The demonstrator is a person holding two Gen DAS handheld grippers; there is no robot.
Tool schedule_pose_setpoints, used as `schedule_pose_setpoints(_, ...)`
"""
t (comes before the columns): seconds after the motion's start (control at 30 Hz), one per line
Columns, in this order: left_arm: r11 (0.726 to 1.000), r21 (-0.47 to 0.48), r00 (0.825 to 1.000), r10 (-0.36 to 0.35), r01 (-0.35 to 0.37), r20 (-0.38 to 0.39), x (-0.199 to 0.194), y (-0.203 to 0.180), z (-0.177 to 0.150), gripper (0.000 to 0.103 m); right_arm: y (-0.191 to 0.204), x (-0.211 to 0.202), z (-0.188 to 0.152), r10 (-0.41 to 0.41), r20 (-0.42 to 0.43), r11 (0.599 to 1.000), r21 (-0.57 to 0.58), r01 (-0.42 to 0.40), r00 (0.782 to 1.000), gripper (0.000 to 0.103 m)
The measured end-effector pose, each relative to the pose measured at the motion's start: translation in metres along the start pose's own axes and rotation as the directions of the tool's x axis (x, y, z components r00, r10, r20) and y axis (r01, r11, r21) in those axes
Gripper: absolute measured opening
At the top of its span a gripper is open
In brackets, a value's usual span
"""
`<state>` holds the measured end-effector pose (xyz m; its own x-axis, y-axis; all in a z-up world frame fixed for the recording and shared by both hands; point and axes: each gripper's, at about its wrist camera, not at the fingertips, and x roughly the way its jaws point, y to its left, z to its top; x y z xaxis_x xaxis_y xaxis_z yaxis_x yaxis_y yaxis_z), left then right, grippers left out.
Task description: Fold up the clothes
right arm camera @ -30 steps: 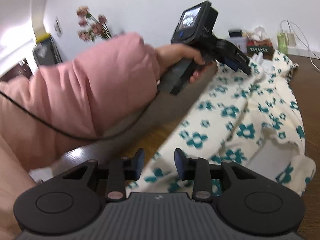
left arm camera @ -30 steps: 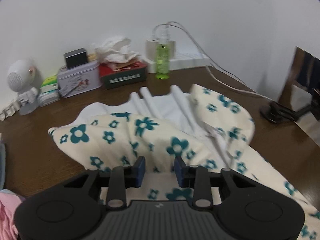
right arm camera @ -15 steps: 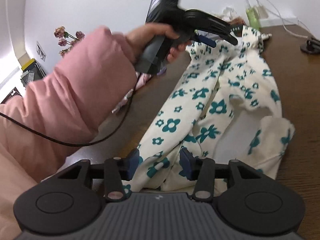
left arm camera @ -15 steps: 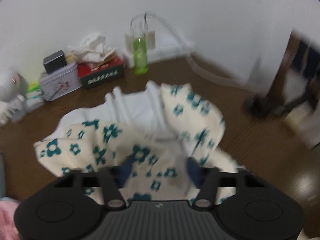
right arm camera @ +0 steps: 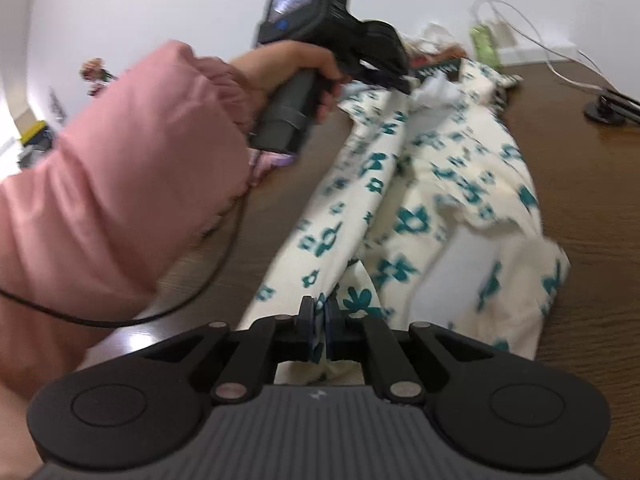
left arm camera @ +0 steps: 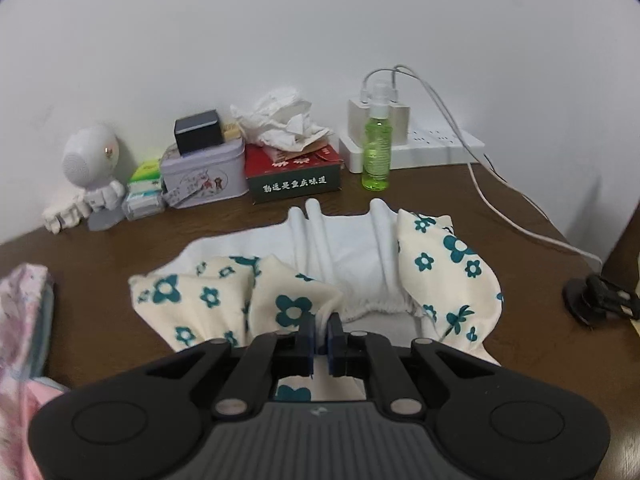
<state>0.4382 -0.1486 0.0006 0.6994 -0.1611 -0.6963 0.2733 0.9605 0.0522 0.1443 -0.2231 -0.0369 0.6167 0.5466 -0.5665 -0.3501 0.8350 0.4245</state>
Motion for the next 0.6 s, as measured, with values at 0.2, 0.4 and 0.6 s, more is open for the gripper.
schedule_pose_setpoints(0.2,0.997,-0.012,0.997,-0.073,0.073,0.021,0.016,0.003,-0.01,0.031,-0.001,-0.004,-0.007,-0.033,0.033,0.999,-0.016,0.034,0.999,0.008)
schedule_pose_setpoints(0.4,0.987,-0.064,0.978,-0.139,0.15,0.153,-0.026,0.046,0.0,0.06,0.002,-0.041,-0.005,-0.006,0.123,0.999,-0.051,0.013,0.992,0.046)
schedule_pose_setpoints(0.6,0.985,0.141,0.99,-0.112,0.099,0.086,-0.019,0.045,-0.006,0.015,0.043,-0.044,-0.007,0.106,0.064,0.956,-0.281,-0.084,0.992,0.037)
